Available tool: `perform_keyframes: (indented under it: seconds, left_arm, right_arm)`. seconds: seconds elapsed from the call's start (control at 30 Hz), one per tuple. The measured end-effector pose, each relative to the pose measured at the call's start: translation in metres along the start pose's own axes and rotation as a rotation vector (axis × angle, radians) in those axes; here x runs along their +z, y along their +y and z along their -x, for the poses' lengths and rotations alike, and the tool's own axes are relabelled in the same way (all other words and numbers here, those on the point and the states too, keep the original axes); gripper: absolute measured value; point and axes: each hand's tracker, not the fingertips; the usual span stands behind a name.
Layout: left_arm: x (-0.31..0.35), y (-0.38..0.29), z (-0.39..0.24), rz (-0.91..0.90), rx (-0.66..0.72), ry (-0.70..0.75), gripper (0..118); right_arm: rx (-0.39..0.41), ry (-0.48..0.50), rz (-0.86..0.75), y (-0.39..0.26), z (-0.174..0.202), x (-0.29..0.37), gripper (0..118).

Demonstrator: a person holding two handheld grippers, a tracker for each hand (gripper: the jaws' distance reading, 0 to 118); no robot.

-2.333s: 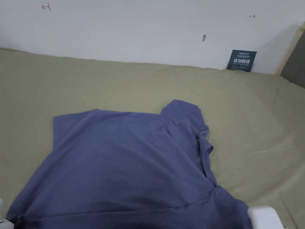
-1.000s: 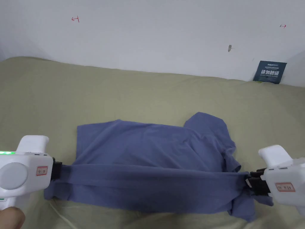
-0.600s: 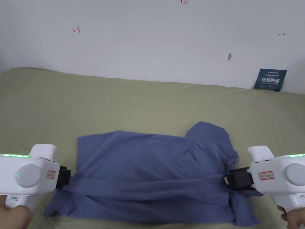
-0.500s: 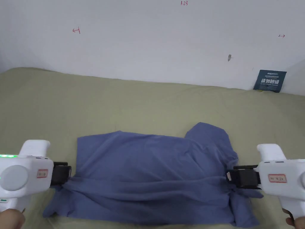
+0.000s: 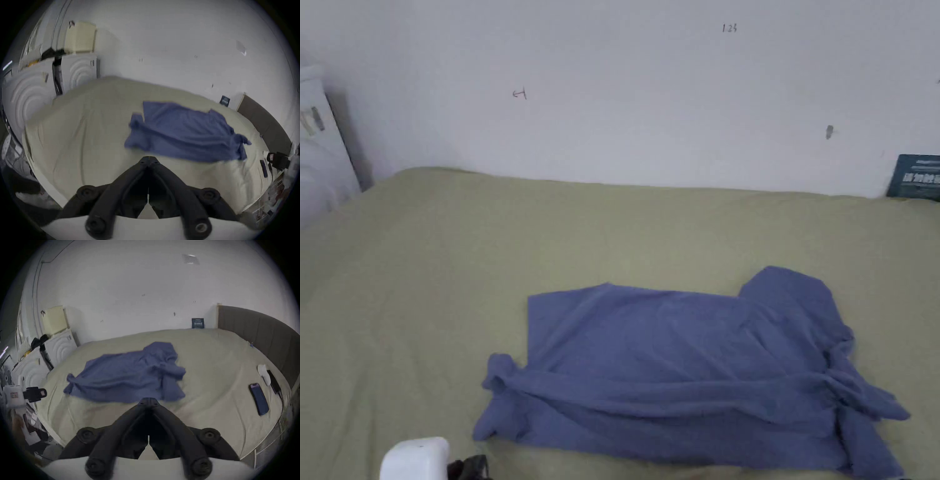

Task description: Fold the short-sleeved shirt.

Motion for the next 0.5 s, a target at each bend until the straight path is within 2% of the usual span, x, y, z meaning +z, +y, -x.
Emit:
perform_keyframes:
  seconds: [0.1,0.2,0.23,0.27,0.3,0.33,0.43,0.5]
  left_arm:
    - [-0.016,0.002,0.014,0.027,0.064,0.002,0]
    - [-0.037,0.027,0.013,0.026,0.058,-0.006,0]
    - [-0.050,0.037,0.013,0.023,0.027,-0.012,10]
    - [-0.064,0.047,0.013,0.038,-0.011,0.003,34]
    - [-0.077,0.056,0.010,0.080,-0.042,0.026,54]
    - [-0.094,0.063,0.011,0.114,-0.074,0.032,68]
    - [-0.127,0.073,0.010,0.185,-0.134,0.099,68]
    - [-0.147,0.076,0.011,0.220,-0.169,0.090,68]
  right_arm:
    - [-0.006,0.010,0.031,-0.003,-0.002,-0.003,0]
    - [-0.033,0.027,0.025,0.000,-0.006,-0.007,0]
    - [-0.034,0.030,0.025,0.004,-0.006,-0.010,0]
    - [-0.033,0.036,0.027,0.007,-0.007,-0.012,0]
    - [-0.033,0.039,0.028,0.010,-0.006,-0.014,0]
    - [-0.035,0.050,0.025,0.012,-0.007,-0.013,0]
    - [-0.027,0.071,0.031,0.020,-0.009,-0.017,0]
    - [-0.028,0.077,0.033,0.021,-0.014,-0.020,1]
